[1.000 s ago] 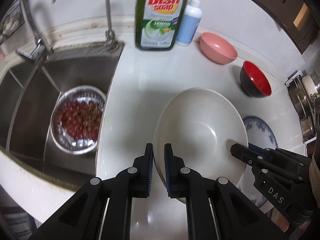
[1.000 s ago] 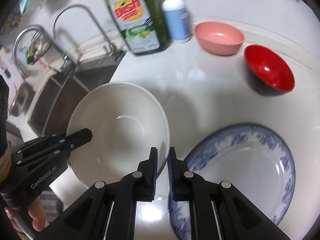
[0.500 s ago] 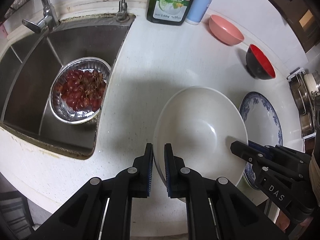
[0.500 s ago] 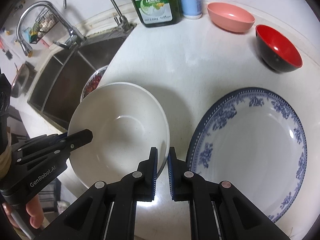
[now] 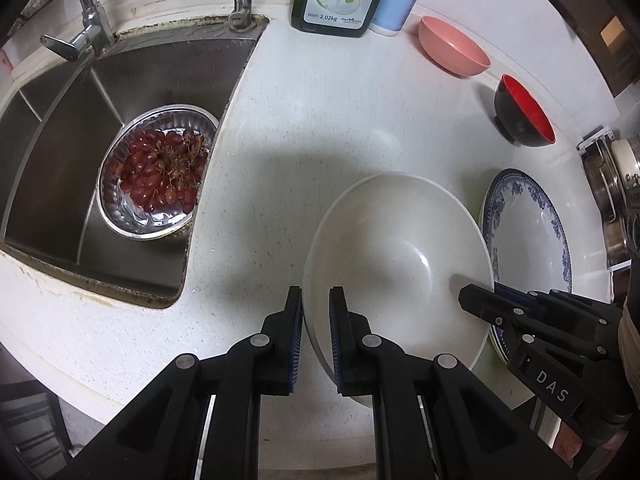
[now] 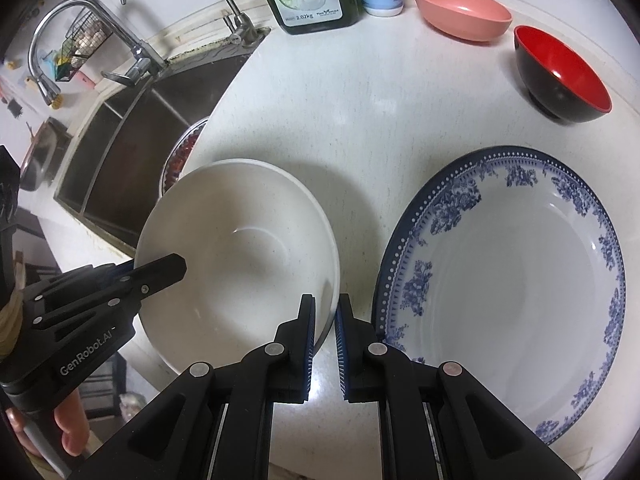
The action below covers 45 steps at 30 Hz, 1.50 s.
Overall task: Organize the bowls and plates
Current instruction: 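Open both grippers to release the cream bowl on the plates, then move both grippers forward to the rim of the pink bowl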
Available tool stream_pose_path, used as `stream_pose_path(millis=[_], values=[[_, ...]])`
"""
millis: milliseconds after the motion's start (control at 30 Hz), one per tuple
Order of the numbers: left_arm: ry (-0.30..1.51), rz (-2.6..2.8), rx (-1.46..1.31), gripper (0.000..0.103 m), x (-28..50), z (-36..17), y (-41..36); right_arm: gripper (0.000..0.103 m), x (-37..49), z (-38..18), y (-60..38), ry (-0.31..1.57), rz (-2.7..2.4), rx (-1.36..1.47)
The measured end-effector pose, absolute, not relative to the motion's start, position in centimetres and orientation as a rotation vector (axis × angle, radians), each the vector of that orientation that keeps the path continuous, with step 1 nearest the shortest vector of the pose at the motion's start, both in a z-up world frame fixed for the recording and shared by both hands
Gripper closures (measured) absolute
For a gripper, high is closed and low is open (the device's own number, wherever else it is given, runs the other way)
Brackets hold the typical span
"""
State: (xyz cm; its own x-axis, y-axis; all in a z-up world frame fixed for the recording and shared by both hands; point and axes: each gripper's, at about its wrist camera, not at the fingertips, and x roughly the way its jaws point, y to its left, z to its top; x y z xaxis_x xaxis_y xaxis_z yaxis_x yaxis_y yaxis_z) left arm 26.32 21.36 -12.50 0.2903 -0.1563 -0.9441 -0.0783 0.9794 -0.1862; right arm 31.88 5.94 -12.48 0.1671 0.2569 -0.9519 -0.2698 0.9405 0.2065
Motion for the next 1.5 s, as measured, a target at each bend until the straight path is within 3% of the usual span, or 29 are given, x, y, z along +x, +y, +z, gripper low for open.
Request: stream_pose_path(millis=[167, 233, 300, 367, 433, 567, 967, 1500], values=[[1.284, -0.052, -0.195, 0.084, 26.3, -12.7, 21.2, 0.091, 32.0, -12.5, 6.2, 1.345, 0.384, -0.015], [1.275, -0.025, -0.168, 0.075, 26.3, -12.5, 21.3, 0.091, 32.0, -12.4, 6.2, 1.337, 0.388, -0.012], [1.258, 0.026, -0.122, 0.053, 26.2, -12.2, 21.4, 0.089, 31.9, -12.2, 6.1, 1.322, 0.378, -0.019], [1.237, 0.062, -0.072, 0.047, 26.1, -11.7, 21.5, 0.078, 31.8, -12.0, 5.9, 1.311, 0.35, -0.048], [1.21, 0.085, -0.007, 0.047, 26.1, -10.8, 21.3, 0.067, 31.8, -11.7, 5.5, 1.302, 0.327, -0.057], [1.137, 0.09, 0.073, 0.042, 26.6, -8.6, 20.4, 0.067, 31.8, -10.2, 4.2, 1.255, 0.289, -0.046], [0.989, -0.032, 0.098, 0.041, 33.5, -2.2, 15.9, 0.067, 36.3, -4.5, 0.5, 1.097, 0.271, 0.033], [1.042, -0.119, 0.058, 0.041, 46.0, -1.7, 11.4, 0.067, 47.5, -2.2, -4.7, 1.038, 0.187, 0.026]])
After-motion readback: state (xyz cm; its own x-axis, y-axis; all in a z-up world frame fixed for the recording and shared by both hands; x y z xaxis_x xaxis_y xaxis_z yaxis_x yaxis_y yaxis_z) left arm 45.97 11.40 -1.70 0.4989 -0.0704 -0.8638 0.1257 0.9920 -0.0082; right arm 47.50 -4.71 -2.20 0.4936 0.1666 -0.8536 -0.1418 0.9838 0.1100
